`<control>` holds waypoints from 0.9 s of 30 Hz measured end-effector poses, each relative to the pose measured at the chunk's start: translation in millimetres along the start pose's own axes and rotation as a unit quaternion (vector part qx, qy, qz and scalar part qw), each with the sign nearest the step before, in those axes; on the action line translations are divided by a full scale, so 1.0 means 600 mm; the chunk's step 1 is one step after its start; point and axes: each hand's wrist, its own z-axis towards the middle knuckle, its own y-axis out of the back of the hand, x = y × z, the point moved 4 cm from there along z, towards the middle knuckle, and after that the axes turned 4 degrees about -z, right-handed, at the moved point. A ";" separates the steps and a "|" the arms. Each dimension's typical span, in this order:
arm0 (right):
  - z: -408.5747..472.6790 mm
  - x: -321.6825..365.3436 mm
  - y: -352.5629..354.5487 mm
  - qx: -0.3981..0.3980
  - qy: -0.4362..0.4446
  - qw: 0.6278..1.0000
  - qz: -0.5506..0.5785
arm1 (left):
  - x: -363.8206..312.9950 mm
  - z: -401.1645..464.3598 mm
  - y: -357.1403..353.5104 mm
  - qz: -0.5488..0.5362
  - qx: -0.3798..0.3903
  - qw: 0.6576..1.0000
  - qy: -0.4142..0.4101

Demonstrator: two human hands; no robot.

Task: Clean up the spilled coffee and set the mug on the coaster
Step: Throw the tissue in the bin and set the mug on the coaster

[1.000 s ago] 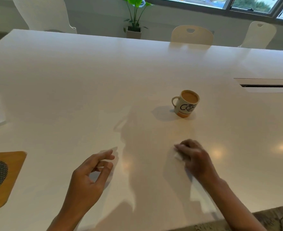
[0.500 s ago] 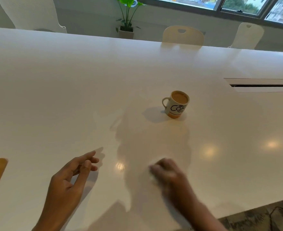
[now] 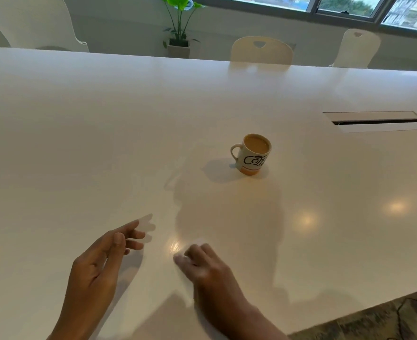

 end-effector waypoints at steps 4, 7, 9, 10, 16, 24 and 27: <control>0.003 -0.142 0.067 -0.078 -0.102 0.988 -0.084 | 0.006 0.000 0.018 -0.012 -0.019 1.000 0.005; 0.024 -0.294 0.122 -0.118 -0.276 0.943 -0.143 | 0.011 -0.003 0.031 -0.016 -0.032 0.999 0.006; 0.052 -0.318 0.121 -0.122 -0.318 0.928 -0.153 | 0.012 -0.005 0.033 -0.019 -0.038 0.999 0.002; 0.073 -0.302 0.109 -0.121 -0.308 0.931 -0.155 | 0.012 -0.006 0.033 -0.021 -0.041 0.999 0.002; 0.134 -0.028 -0.017 -0.048 -0.045 0.998 0.010 | 0.013 0.003 0.029 -0.035 -0.056 0.998 0.004; 0.002 -0.098 0.033 0.090 0.002 0.996 0.022 | 0.024 0.013 0.048 -0.097 -0.093 0.990 0.032; 0.044 -0.191 0.086 -0.013 -0.152 0.987 -0.051 | 0.024 0.009 0.053 -0.104 -0.104 0.988 0.042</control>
